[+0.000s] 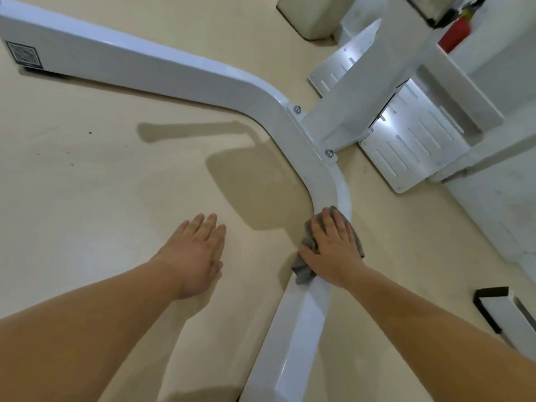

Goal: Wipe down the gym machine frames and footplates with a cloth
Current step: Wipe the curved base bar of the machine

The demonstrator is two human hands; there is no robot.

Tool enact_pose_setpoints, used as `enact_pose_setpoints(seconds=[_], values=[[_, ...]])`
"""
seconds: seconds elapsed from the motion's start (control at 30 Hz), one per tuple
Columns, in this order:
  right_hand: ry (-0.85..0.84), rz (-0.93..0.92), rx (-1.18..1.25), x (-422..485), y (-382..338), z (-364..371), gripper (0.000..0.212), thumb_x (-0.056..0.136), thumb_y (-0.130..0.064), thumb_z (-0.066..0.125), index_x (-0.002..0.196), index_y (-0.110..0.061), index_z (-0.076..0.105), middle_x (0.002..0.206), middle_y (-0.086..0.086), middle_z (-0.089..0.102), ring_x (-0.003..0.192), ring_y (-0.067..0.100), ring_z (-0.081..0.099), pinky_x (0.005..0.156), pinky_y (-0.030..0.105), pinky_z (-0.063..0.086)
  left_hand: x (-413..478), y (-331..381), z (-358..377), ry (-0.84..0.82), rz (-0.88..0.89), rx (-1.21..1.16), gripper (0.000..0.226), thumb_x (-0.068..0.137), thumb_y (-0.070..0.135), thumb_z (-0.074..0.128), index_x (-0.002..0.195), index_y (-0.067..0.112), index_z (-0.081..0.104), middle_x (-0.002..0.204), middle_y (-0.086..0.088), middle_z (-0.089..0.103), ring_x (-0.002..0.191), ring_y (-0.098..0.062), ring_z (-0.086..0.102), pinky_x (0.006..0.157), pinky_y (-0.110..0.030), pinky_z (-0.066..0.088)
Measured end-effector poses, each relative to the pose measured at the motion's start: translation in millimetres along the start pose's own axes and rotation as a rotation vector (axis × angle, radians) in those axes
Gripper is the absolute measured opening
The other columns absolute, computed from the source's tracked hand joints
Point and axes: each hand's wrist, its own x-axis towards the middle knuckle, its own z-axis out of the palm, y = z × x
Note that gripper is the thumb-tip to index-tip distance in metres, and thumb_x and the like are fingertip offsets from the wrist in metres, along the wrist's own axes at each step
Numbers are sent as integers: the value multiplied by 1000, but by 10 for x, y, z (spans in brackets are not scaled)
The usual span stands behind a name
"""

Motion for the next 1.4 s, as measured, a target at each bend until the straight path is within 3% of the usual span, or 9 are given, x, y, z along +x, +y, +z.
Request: enact_pose_setpoints(seconds=[0.13,0.37,0.63,0.77,0.93,1.1,1.2,1.27,1.4], values=[[52,206,179,325,-27,0,90,103,-50,39,160,-9,-18,167,12,-26,155,28,-24,125,41,-12,134,56,-314,11,14,-31,73,108,47,29,163,17,-7,171,-9,-9,158,-29,-6,128,-40,2],[63,261,325,412,153,-72,84,107,-48,33,160,-6,-16,169,14,-20,156,29,-19,128,40,-7,146,101,-1099,7,33,-139,65,108,46,35,161,16,15,161,-6,32,148,-26,31,121,-37,27],[192,111,455,1010,205,-255,62,111,-37,27,162,-3,18,171,10,9,159,21,6,127,32,1,259,-299,-2172,-42,269,376,69,107,53,30,163,24,2,170,3,14,155,-19,16,126,-40,19],[309,206,578,1396,231,-380,62,110,-36,31,160,-1,22,170,11,17,157,23,15,128,32,8,294,-779,-2268,119,124,235,70,106,54,31,164,29,0,171,8,2,157,-13,9,126,-33,17],[474,285,578,1611,-33,-422,61,110,-37,30,162,-8,21,172,5,9,157,24,13,129,40,11,804,-1417,-1912,59,-17,127,75,107,52,32,163,21,-6,172,-2,-10,158,-18,2,126,-30,11],[678,151,784,1714,-452,-727,59,110,-38,28,164,-24,8,170,-18,-1,148,-15,1,122,15,6,1413,-1653,-1416,12,-27,63,79,105,51,36,162,14,-4,171,-10,-6,158,-26,1,128,-39,12],[842,111,598,2140,-592,-976,59,110,-32,30,163,-11,14,172,3,6,157,13,8,125,25,3,1559,-1736,-1167,-72,-56,68,84,103,53,32,161,14,-13,169,-10,-21,157,-28,-17,129,-43,1],[773,61,304,2384,-589,-928,60,109,-33,22,159,1,24,169,18,16,156,33,14,127,32,-6,1556,-1814,-1041,-110,-41,89,87,102,56,26,158,15,-25,163,-7,-36,151,-24,-33,127,-46,-9],[659,-14,-250,2594,-359,-618,64,107,-32,29,161,0,17,171,14,12,159,32,3,128,51,-1,1540,-2001,-982,-153,42,43,91,99,63,23,150,20,-38,152,-1,-51,139,-18,-49,123,-43,-21]])
